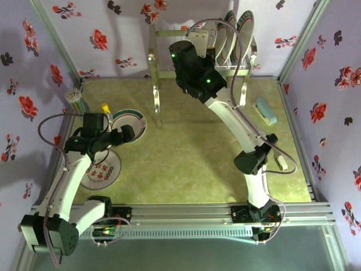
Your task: Load the plates into the dish rack
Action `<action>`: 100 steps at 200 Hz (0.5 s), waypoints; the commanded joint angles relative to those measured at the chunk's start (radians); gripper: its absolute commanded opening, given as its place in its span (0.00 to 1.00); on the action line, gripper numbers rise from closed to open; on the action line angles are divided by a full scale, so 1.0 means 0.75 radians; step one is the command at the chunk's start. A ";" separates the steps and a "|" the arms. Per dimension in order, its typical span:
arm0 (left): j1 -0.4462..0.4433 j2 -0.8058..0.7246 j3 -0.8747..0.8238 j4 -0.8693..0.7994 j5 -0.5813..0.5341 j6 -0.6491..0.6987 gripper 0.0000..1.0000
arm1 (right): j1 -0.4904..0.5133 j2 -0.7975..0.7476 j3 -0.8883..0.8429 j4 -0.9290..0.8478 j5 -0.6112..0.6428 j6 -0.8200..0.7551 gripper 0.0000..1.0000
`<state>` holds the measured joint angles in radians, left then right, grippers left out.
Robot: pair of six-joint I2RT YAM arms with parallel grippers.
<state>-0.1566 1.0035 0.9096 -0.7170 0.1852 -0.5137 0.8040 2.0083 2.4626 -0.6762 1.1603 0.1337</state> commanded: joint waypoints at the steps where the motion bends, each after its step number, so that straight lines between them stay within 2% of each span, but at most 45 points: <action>1: 0.014 -0.039 0.070 -0.078 -0.060 -0.038 1.00 | 0.030 -0.122 -0.024 0.110 0.043 -0.071 0.28; 16: 0.016 -0.046 0.104 -0.119 -0.098 -0.049 1.00 | 0.037 -0.172 -0.033 0.098 0.036 -0.066 0.37; 38: 0.022 -0.036 0.165 -0.194 -0.143 -0.070 1.00 | 0.045 -0.275 -0.096 0.050 0.028 -0.010 0.55; 45: 0.024 -0.033 0.182 -0.218 -0.157 -0.079 1.00 | 0.049 -0.324 -0.153 0.064 0.028 -0.001 0.67; 52: 0.027 -0.030 0.201 -0.246 -0.170 -0.094 1.00 | 0.052 -0.378 -0.227 0.088 0.028 0.006 0.89; 57: 0.030 -0.029 0.214 -0.259 -0.176 -0.102 1.00 | 0.052 -0.418 -0.282 0.105 0.028 0.012 0.98; 100: 0.079 -0.033 0.299 -0.513 -0.300 -0.231 1.00 | 0.047 -0.801 -0.792 0.044 -0.030 0.233 0.99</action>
<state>-0.1211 0.9916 1.0920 -0.9432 0.0517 -0.6041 0.8387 1.5299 2.0304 -0.6128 1.1568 0.1734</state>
